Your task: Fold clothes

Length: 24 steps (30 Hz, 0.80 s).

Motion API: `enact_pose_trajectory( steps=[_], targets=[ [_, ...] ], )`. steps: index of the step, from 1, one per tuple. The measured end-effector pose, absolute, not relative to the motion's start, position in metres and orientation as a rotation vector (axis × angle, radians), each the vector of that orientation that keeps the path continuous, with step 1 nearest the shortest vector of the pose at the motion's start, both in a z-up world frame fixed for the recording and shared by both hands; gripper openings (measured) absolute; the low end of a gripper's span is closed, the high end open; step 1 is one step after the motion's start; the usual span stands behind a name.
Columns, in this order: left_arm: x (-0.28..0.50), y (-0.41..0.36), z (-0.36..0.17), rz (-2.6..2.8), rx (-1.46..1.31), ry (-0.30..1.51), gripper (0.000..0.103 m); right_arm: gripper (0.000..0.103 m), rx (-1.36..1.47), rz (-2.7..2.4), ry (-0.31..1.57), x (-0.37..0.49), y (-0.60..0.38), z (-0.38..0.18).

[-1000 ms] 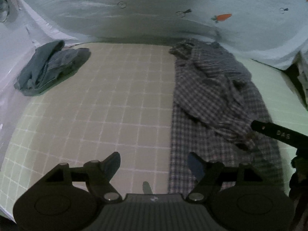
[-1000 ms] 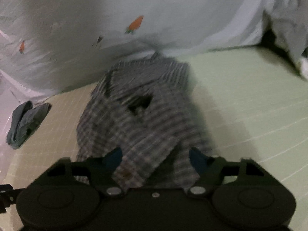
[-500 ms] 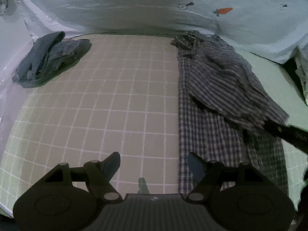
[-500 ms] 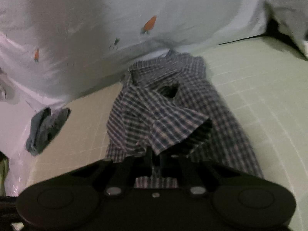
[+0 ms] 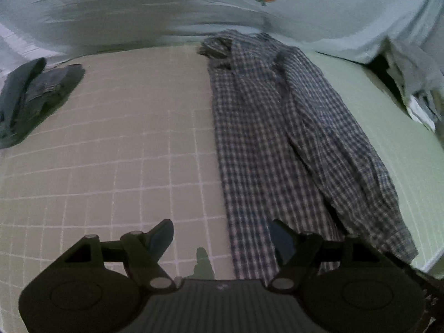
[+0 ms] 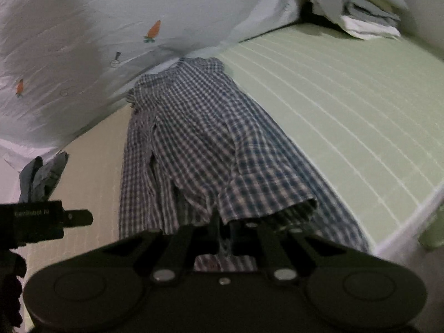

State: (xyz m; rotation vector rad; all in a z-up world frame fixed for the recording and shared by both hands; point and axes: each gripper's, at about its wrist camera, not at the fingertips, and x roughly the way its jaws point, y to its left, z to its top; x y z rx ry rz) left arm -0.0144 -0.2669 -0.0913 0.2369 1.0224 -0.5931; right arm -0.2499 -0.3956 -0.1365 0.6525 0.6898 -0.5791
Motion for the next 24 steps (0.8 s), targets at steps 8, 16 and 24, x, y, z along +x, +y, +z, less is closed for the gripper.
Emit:
enact_pose_trajectory(
  steps=[8,16,24],
  targets=[
    [-0.017,-0.268,-0.09,-0.608,0.255,1.031,0.078,0.056,0.631,-0.643,0.696,-0.246,-0.391,-0.135],
    [-0.02,-0.272,-0.099,-0.556,0.251,1.052,0.079,0.075,0.369,-0.717,0.704,-0.232,-0.405,-0.123],
    [-0.031,-0.269,-0.121,-0.472,0.242,1.152,0.079,0.078,0.411,-0.672,0.819,-0.236,-0.44,-0.151]
  ],
)
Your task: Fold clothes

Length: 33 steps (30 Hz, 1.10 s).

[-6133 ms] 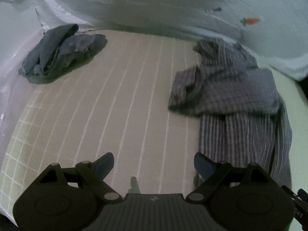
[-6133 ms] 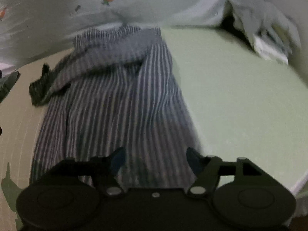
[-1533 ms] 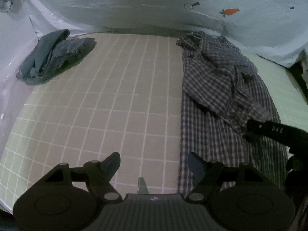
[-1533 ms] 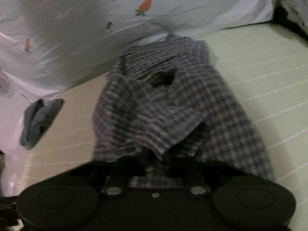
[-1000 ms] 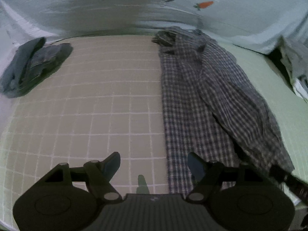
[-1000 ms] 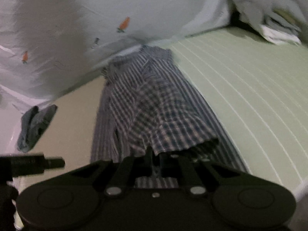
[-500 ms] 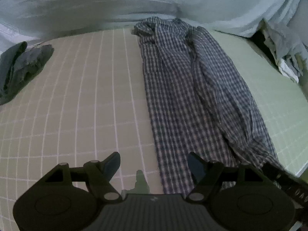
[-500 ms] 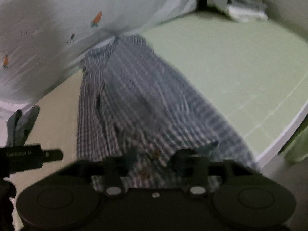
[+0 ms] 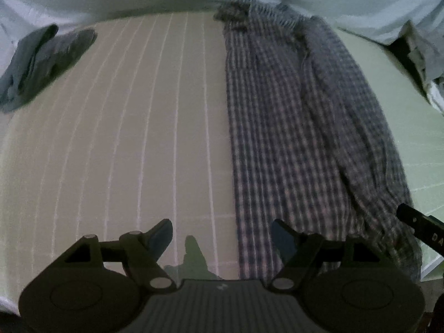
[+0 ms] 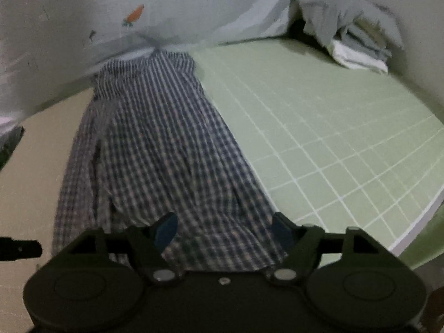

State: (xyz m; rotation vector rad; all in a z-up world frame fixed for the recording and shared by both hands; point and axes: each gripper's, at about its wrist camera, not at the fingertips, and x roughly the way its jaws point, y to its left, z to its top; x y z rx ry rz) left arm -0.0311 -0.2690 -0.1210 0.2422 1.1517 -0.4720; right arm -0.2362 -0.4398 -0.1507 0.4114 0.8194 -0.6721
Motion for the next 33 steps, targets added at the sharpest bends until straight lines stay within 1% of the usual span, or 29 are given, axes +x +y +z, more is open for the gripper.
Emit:
enact_pose_trajectory(
  steps=[3,4,7,11,22,25,26,29,30,31,32,33],
  targets=[
    [-0.043,-0.271,-0.13,-0.456,0.239,1.185,0.079,0.078,0.413,-0.643,0.864,-0.242,-0.449,-0.163],
    [-0.046,-0.272,-0.132,-0.45,0.237,1.194,0.079,0.08,0.407,-0.636,0.873,-0.244,-0.451,-0.166],
    [-0.057,-0.275,-0.139,-0.433,0.232,1.219,0.079,0.083,0.383,-0.613,0.902,-0.251,-0.455,-0.17],
    [-0.071,-0.279,-0.144,-0.404,0.228,1.242,0.079,0.084,0.372,-0.566,0.928,-0.256,-0.459,-0.172],
    [-0.106,-0.28,-0.152,-0.362,0.203,1.263,0.079,0.087,0.344,-0.467,0.983,-0.269,-0.458,-0.179],
    [-0.113,-0.283,-0.152,-0.369,0.22,1.251,0.077,0.087,0.331,-0.451,0.984,-0.27,-0.457,-0.179],
    [-0.115,-0.284,-0.152,-0.373,0.227,1.246,0.075,0.087,0.33,-0.444,0.983,-0.269,-0.456,-0.179],
    [-0.117,-0.29,-0.15,-0.388,0.244,1.233,0.067,0.083,0.325,-0.423,0.98,-0.269,-0.458,-0.178],
    [-0.117,-0.292,-0.149,-0.392,0.247,1.229,0.063,0.079,0.319,-0.415,0.98,-0.269,-0.458,-0.177],
    [-0.117,-0.293,-0.149,-0.394,0.25,1.224,0.061,0.073,0.312,-0.408,0.979,-0.269,-0.457,-0.177],
    [-0.118,-0.293,-0.149,-0.396,0.253,1.219,0.055,0.069,0.305,-0.401,0.976,-0.269,-0.455,-0.176],
    [-0.119,-0.294,-0.148,-0.399,0.253,1.213,0.046,0.058,0.298,-0.388,0.971,-0.269,-0.453,-0.174]
  ],
)
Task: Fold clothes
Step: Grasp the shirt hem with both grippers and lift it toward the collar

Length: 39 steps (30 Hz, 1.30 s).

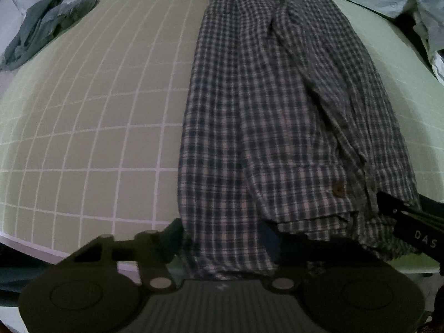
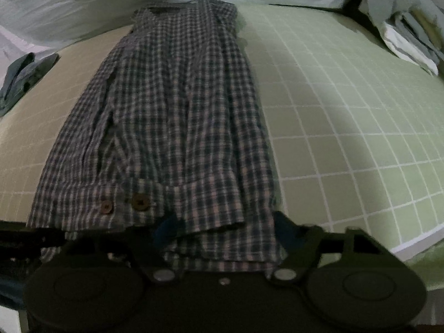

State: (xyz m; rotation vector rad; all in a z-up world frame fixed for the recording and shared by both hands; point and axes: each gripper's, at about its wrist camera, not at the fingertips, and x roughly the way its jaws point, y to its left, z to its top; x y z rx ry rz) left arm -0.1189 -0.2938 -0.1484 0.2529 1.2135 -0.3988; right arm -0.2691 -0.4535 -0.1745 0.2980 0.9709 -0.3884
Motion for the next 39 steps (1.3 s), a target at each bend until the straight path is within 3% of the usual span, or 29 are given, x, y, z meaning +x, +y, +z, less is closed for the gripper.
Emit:
enact_pose_trajectory(
  steps=[1,3,4,5,10,20,28,31,32,33,34,36,39],
  targets=[
    [-0.119,-0.294,-0.148,-0.404,0.249,1.208,0.04,0.045,0.294,-0.368,0.966,-0.269,-0.451,-0.174],
    [-0.119,-0.294,-0.146,-0.439,0.244,1.205,0.004,0.033,0.282,-0.344,0.966,-0.268,-0.449,-0.172],
    [-0.119,-0.293,-0.145,-0.467,0.245,1.208,0.004,0.019,0.277,-0.33,0.968,-0.268,-0.449,-0.17],
    [-0.118,-0.292,-0.143,-0.492,0.245,1.211,0.003,0.012,0.273,-0.316,0.97,-0.267,-0.448,-0.169],
    [-0.109,-0.275,-0.114,-0.531,0.189,1.207,0.002,0.003,0.37,-0.273,0.944,-0.286,-0.462,-0.14],
    [-0.049,-0.301,-0.052,-0.536,0.003,1.061,0.002,0.003,0.479,-0.197,0.742,-0.256,-0.503,-0.089],
    [0.025,-0.329,-0.046,-0.463,-0.13,0.996,0.002,0.003,0.575,-0.256,0.652,-0.191,-0.557,-0.081],
    [0.053,-0.327,-0.043,-0.397,-0.17,0.975,0.01,0.006,0.574,-0.306,0.646,-0.157,-0.579,-0.084],
    [0.061,-0.329,-0.04,-0.37,-0.16,0.966,0.022,0.009,0.568,-0.319,0.636,-0.147,-0.584,-0.083],
    [0.068,-0.33,-0.036,-0.355,-0.153,0.952,0.03,0.021,0.56,-0.332,0.623,-0.137,-0.589,-0.082],
    [0.071,-0.329,-0.031,-0.358,-0.153,0.93,0.034,0.041,0.542,-0.352,0.603,-0.132,-0.592,-0.078],
    [0.073,-0.325,-0.024,-0.371,-0.146,0.893,0.062,0.051,0.492,-0.386,0.57,-0.13,-0.592,-0.069],
    [0.07,-0.32,-0.026,-0.376,-0.091,0.876,0.071,0.054,0.45,-0.411,0.568,-0.132,-0.588,-0.067]
  ],
)
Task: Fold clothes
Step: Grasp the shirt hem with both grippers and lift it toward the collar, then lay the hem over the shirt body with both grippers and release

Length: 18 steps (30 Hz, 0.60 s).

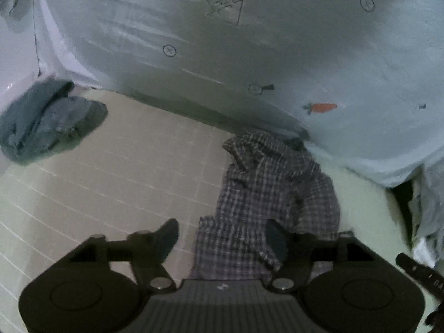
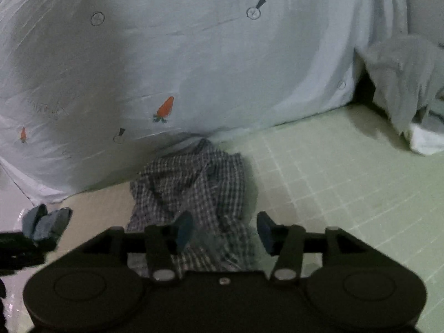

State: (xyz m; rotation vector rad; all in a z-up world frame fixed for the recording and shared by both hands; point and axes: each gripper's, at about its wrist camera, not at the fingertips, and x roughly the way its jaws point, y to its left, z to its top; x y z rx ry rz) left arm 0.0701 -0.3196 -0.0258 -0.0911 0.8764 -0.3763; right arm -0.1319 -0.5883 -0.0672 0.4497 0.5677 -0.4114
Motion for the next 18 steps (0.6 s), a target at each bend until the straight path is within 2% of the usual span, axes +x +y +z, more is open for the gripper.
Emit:
enact_pose_trajectory(
  steps=[5,9,10,11,14,15,18],
  targets=[
    [0.073,-0.317,-0.062,-0.342,-0.023,1.025,0.073,0.061,0.49,-0.414,0.665,-0.133,-0.582,-0.096],
    [0.074,-0.314,-0.085,-0.318,-0.021,1.111,0.073,0.061,0.56,-0.4,0.744,-0.123,-0.581,-0.127],
    [0.074,-0.314,-0.087,-0.317,-0.017,1.119,0.073,0.058,0.567,-0.396,0.76,-0.12,-0.581,-0.133],
    [0.073,-0.314,-0.088,-0.318,-0.01,1.12,0.073,0.055,0.57,-0.397,0.775,-0.117,-0.581,-0.138],
    [0.076,-0.316,-0.087,-0.314,0.004,1.114,0.073,0.024,0.591,-0.387,0.809,-0.111,-0.584,-0.149],
    [0.077,-0.316,-0.087,-0.313,0.005,1.108,0.073,0.001,0.596,-0.376,0.82,-0.111,-0.585,-0.152],
    [0.08,-0.318,-0.085,-0.32,0.009,1.097,0.073,0.001,0.559,-0.407,0.853,-0.112,-0.586,-0.157]
  ],
)
